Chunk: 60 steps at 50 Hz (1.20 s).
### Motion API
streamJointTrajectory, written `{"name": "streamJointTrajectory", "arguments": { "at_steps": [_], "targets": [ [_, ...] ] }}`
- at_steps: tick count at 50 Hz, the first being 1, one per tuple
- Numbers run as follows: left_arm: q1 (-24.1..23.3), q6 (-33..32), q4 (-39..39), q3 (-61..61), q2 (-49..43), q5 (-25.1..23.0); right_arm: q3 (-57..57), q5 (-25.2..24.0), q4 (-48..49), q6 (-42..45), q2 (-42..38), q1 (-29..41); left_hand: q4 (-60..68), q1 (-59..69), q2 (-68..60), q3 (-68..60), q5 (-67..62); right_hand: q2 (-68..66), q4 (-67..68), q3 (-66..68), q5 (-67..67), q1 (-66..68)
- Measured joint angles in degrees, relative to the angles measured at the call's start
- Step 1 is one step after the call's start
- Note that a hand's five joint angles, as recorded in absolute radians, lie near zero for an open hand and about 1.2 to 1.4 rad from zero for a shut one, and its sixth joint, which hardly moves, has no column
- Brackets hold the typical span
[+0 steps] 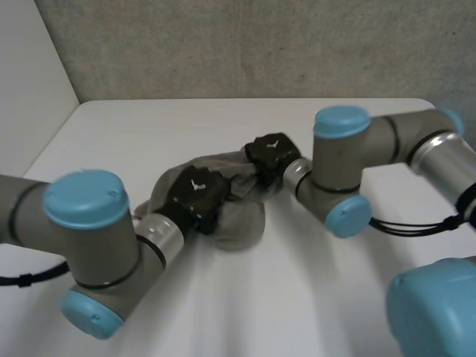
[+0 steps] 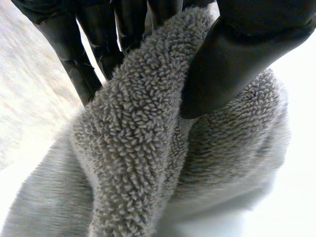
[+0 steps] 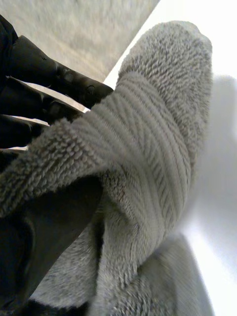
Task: Fold the towel.
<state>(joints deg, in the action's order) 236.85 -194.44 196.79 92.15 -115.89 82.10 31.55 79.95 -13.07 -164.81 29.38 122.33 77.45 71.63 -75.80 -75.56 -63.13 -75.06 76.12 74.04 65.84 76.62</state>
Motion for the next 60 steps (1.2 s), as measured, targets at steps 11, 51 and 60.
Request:
{"name": "streamJointTrajectory", "arguments": {
  "at_steps": [11,51,60],
  "targets": [
    [10.8,5.8,0.2,3.5,14.3,-4.7,21.3,-0.7,-6.1,3.3,24.7,-13.9,0.0,0.0,0.0,-0.1,-0.2,0.0,0.0,1.0,0.0,0.0],
    [22.2,11.9,-4.0,5.7,15.0,-16.8,54.7,-10.1,-2.7,10.0,45.7,-19.6,-61.4,-55.7,60.3,59.9,59.2,61.7,-61.8,-60.4,-62.6,-63.2],
    [17.8,0.5,-1.2,14.9,19.4,-22.5,68.7,-11.4,-2.6,23.4,51.3,-22.0,-61.4,-55.7,60.3,59.9,59.2,61.7,-61.8,-60.4,-62.6,-63.3]
  ]
}}
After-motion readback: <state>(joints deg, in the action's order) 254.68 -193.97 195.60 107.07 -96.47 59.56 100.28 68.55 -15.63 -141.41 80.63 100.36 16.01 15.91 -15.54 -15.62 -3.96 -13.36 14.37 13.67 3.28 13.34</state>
